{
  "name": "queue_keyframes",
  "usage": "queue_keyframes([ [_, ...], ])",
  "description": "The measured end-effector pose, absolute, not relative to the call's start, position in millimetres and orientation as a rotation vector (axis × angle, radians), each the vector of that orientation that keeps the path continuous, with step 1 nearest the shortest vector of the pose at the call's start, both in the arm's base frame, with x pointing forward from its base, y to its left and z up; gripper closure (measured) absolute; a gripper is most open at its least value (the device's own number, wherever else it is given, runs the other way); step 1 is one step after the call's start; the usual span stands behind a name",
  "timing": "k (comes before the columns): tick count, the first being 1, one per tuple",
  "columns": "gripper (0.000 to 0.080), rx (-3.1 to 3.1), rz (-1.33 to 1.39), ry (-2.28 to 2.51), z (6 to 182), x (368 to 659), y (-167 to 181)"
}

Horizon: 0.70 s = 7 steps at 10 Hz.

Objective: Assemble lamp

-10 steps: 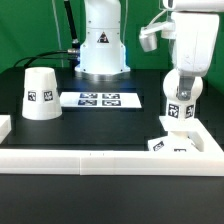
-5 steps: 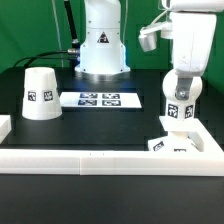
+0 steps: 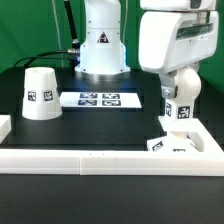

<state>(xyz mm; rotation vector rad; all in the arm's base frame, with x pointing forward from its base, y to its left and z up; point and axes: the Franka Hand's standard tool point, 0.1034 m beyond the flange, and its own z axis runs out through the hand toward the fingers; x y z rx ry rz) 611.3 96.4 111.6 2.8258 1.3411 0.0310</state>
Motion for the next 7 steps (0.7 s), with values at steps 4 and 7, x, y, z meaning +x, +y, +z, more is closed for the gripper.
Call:
queue_keyframes([
  [4,0.0220,2.954,0.037,1.033,112.1,612.0,97.0],
  [7,0.0220,3.057,0.049,0.700,113.0,612.4,97.6],
])
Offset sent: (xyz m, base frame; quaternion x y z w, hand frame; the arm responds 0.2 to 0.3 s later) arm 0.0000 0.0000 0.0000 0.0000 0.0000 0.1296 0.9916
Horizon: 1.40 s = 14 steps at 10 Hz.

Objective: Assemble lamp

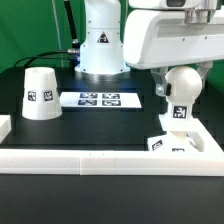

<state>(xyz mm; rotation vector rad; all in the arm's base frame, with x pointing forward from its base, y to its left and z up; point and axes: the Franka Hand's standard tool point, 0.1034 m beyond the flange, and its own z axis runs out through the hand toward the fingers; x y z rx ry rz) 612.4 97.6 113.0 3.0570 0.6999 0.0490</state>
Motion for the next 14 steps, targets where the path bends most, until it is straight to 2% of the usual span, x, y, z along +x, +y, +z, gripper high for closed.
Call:
queue_keyframes([
  [6,0.0220,3.132,0.058,0.210,115.4,613.8,91.9],
  [7,0.0145,3.132,0.056,0.217,114.9,612.7,94.7],
  [8,0.0145,3.132,0.054,0.221,115.0,610.9,97.8],
  [9,0.0109,3.131,0.049,0.228,116.2,606.3,100.3],
  [14,0.0101,3.126,-0.013,0.170,129.8,580.3,92.4],
])
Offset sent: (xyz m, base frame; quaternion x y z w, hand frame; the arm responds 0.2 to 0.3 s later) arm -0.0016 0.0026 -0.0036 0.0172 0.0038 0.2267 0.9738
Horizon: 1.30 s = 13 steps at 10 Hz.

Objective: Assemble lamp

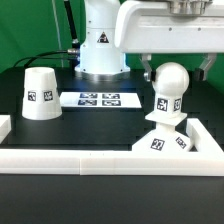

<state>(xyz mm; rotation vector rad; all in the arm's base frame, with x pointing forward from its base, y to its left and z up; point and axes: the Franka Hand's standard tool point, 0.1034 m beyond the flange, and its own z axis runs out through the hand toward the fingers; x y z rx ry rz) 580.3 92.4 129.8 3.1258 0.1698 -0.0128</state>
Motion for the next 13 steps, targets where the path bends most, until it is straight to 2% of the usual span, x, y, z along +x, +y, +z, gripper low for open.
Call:
queue_keyframes([
  [1,0.0101,3.126,-0.011,0.167,134.1,581.0,91.1],
  [6,0.0101,3.125,-0.022,0.172,128.8,579.2,92.1],
  [7,0.0101,3.124,-0.041,0.170,123.0,572.7,91.7],
  [11,0.0101,3.106,-0.097,0.203,131.1,534.3,48.9],
  [13,0.0101,3.099,-0.091,0.230,140.7,525.7,22.0],
])
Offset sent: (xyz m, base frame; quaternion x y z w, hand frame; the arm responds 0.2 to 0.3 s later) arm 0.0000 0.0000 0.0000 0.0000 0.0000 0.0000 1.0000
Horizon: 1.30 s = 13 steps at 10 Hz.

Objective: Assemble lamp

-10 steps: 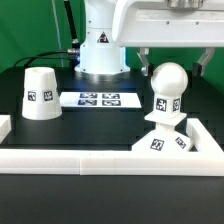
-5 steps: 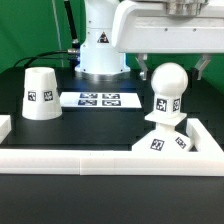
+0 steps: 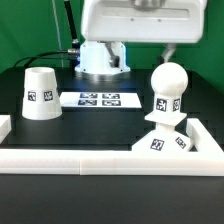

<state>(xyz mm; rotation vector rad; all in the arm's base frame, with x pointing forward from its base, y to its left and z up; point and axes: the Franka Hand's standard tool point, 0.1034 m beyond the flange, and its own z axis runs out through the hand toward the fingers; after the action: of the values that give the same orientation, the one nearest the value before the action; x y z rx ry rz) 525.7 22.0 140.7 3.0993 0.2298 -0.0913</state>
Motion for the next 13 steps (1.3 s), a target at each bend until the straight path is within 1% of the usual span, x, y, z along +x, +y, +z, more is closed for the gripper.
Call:
queue_keyframes([
  [1,0.0101,3.095,-0.079,0.275,144.2,523.7,1.4],
  [2,0.0101,3.090,-0.057,0.297,139.2,517.5,-22.0],
  [4,0.0101,3.084,-0.051,0.306,130.6,508.0,-49.6],
  [6,0.0101,3.082,-0.048,0.330,131.2,510.0,-41.9],
  [11,0.0101,3.083,-0.052,0.321,129.4,506.9,-42.6],
  [13,0.0101,3.095,-0.083,0.253,123.5,474.4,-59.6],
])
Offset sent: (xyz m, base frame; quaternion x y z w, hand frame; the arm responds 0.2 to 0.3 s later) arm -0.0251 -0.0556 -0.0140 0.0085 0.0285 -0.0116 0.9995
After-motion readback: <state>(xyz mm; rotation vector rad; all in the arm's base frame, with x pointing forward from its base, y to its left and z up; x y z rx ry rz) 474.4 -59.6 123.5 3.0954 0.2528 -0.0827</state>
